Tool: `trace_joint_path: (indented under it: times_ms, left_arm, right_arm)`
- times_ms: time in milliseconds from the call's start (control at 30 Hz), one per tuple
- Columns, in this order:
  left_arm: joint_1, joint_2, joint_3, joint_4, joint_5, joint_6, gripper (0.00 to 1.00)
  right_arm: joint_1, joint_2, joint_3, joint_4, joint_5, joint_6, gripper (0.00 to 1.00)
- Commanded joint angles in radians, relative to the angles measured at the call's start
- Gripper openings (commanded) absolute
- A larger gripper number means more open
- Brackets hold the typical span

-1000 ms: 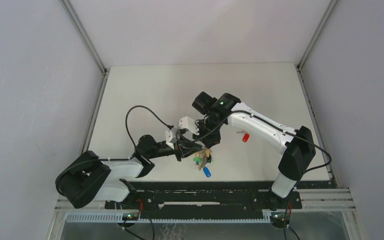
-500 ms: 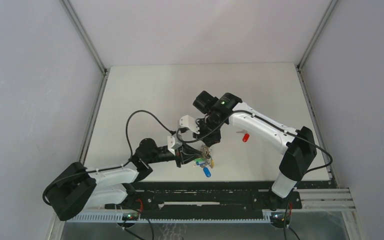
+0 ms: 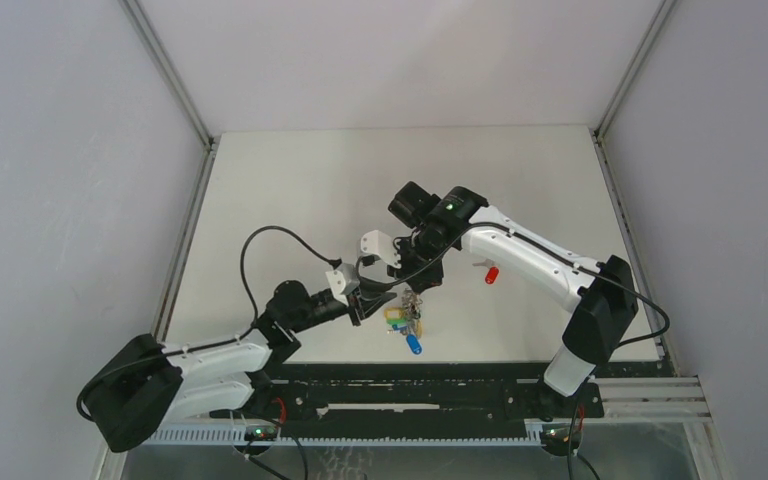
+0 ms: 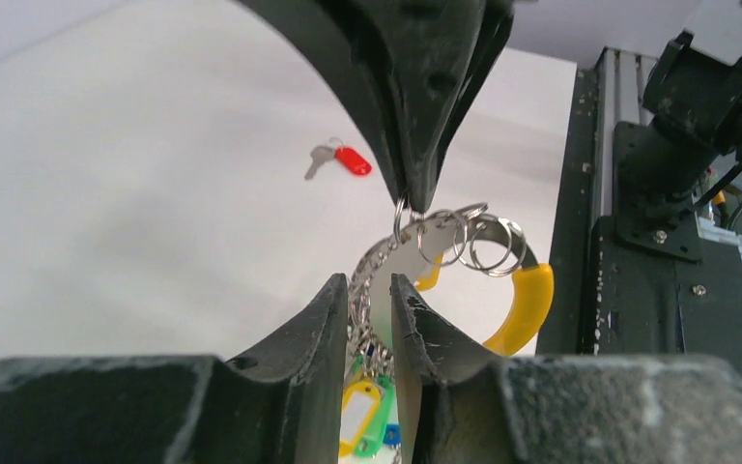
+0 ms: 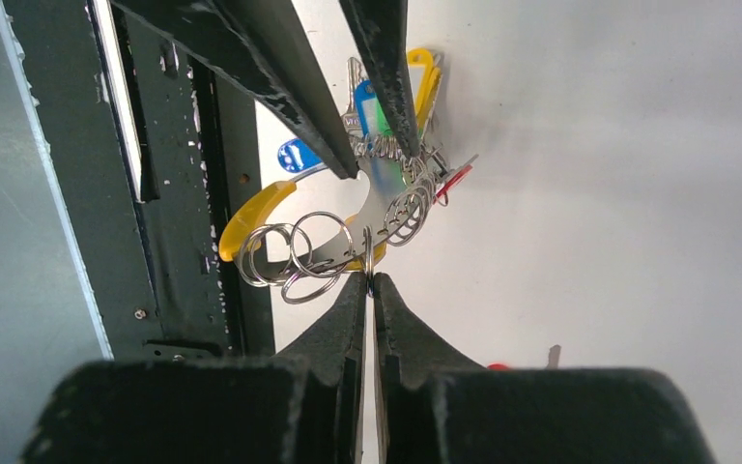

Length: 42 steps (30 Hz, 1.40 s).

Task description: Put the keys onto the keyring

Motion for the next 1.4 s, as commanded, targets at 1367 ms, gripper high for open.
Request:
trace_joint_path:
  times_ms: [1367]
  left_arm:
    - [0.001,0.234,0.121,0.202,0.164,-0.061,0.24]
  right_arm:
    - [0.049,-0.06,0.01,0.049,-0.018,-0.023,0.0]
